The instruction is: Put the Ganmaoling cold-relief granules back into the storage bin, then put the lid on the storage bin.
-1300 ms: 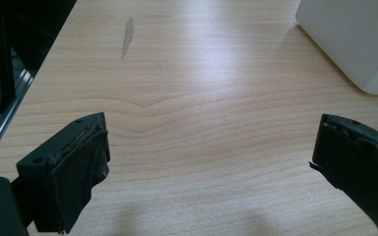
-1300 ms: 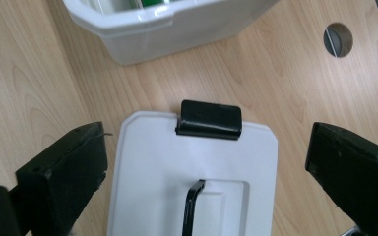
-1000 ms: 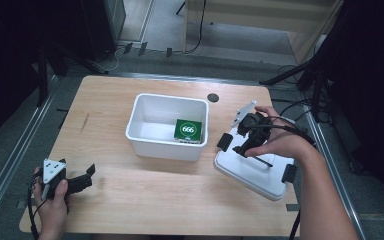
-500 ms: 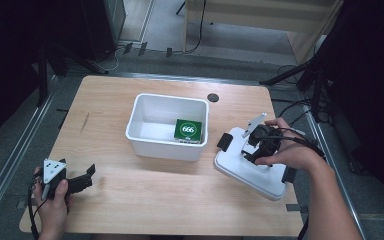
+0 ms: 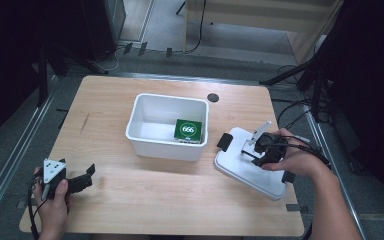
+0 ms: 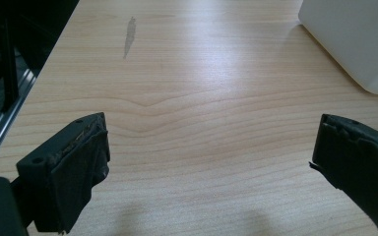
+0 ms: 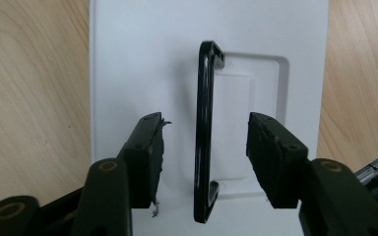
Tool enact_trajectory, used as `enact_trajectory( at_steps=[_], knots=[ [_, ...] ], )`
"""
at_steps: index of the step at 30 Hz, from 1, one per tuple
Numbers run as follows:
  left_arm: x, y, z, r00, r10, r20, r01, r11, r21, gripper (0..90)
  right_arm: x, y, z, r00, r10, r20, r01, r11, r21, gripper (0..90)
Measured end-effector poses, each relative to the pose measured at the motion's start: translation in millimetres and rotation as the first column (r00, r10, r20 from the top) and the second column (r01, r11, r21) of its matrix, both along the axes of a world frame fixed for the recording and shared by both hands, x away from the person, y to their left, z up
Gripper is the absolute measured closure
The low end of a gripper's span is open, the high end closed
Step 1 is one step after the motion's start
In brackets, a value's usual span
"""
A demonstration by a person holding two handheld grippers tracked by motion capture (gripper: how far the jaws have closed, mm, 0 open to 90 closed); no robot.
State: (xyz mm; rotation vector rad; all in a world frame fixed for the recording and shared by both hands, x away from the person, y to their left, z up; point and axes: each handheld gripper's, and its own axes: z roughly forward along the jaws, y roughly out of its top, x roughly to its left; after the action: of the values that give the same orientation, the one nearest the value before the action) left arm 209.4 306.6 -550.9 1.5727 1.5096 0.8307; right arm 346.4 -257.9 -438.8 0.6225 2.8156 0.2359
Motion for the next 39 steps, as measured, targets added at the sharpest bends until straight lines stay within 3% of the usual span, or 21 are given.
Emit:
enact_trajectory(
  at_steps=[10, 21, 28, 34, 39],
  knots=[
    [-0.5, 1.5, -0.1, 1.0, 0.008, 0.005, -0.008, 0.9999, -0.015, 1.6, -0.4, -12.7, -11.3, 0.9991, -0.039, 0.017, 0.039, 0.999, -0.003, 68.6],
    [-1.3, 1.8, -0.1, 0.9999, 0.011, 0.013, -0.011, 0.9998, -0.015, 1.6, 4.0, -17.7, -13.9, 0.998, -0.052, 0.036, 0.052, 0.999, 0.002, 73.7],
    [-1.0, 2.8, -0.1, 1.0, 0.006, 0.006, -0.006, 0.9996, -0.027, 1.6, 11.0, -14.8, -19.2, 0.9992, -0.041, 0.003, 0.041, 0.999, -0.004, 83.0],
    [0.1, 2.4, 0.0, 1.0, 0.004, -0.005, -0.005, 0.9997, -0.023, 1.6, 14.5, -11.6, -19.3, 0.999, -0.039, -0.021, 0.039, 0.999, -0.018, 84.3],
    [-0.1, 2.1, 0.0, 1.0, 0.003, -0.002, -0.003, 0.9998, -0.021, 1.6, 14.0, -11.4, -18.8, 0.9996, -0.027, -0.011, 0.027, 0.999, -0.027, 85.0]
  ],
)
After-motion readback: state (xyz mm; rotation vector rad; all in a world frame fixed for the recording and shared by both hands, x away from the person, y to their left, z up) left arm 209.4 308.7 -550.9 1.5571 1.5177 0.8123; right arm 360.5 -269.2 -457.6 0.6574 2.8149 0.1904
